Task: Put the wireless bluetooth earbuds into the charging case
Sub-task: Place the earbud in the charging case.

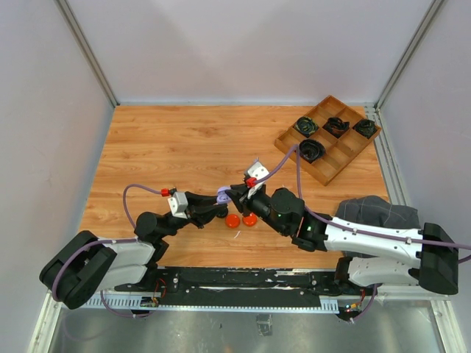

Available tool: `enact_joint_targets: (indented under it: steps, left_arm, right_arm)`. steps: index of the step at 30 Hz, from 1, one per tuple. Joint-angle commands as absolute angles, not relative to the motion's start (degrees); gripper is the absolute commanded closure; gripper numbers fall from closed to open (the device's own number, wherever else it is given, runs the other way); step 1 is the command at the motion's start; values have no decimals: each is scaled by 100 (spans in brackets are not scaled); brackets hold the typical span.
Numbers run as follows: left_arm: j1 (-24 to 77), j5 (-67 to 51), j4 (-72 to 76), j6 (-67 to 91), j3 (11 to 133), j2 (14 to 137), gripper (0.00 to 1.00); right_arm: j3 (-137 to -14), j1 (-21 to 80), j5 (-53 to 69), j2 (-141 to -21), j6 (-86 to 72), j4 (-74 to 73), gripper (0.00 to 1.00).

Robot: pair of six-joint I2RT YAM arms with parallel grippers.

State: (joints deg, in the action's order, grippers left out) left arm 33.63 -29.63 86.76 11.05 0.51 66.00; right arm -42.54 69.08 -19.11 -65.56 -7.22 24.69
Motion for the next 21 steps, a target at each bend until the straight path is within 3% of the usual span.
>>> enact_joint_targets:
  steps: [1,18,21]
  left_arm:
    - [3397,-2949,9231,1151,-240,6615,100]
    - [3402,-2647,9112,1231,-254,6519,100]
    - [3401,-2637,9088,1230,-250,6513,100]
  right_arm:
    - [-4198,7005,-1979,-6646,-672,2755,82]
    - [-4140,7079,-1870,-6768,-743,2728,77]
    - [-4135,7083,-1903,-6735,-747,2727,71]
